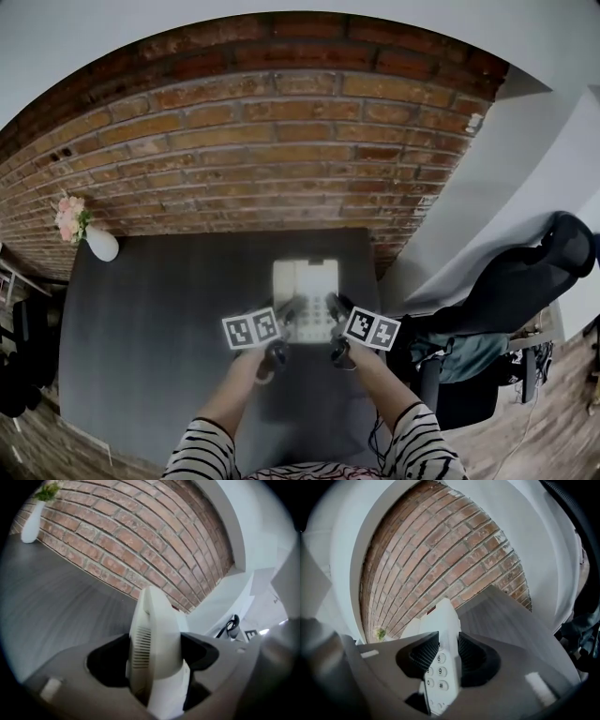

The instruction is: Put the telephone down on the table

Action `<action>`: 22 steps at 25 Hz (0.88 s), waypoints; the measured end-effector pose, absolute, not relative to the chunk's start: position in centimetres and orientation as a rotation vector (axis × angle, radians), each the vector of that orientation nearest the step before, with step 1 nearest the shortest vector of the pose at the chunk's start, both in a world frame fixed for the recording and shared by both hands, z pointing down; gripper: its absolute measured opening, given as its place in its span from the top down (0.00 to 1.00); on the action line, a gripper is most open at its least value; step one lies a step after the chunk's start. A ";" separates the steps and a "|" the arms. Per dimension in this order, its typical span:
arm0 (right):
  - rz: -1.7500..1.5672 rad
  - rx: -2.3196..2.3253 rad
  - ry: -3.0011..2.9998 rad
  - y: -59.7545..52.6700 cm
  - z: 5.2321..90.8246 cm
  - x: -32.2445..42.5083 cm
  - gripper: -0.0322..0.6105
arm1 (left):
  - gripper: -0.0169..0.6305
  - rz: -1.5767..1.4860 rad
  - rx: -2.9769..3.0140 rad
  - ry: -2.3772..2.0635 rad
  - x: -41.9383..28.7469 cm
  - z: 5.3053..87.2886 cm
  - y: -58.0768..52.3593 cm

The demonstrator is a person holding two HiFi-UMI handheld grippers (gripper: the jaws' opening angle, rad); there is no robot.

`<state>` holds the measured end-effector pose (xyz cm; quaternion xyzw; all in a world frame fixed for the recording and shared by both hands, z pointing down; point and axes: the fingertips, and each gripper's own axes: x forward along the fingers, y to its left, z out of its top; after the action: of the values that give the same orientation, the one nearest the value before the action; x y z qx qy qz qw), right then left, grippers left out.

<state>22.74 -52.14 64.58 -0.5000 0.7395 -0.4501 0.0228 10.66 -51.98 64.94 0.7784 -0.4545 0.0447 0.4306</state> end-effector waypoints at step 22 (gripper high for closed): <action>-1.500 -1.604 2.307 -63.1 70.2 25.3 0.75 | 0.46 0.185 1.860 -1.149 13.5 70.6 -62.6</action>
<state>25.35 -63.06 70.24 -0.5035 0.7242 -0.4707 -0.0217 13.45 -62.62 70.55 0.7543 -0.4659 0.0750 0.4564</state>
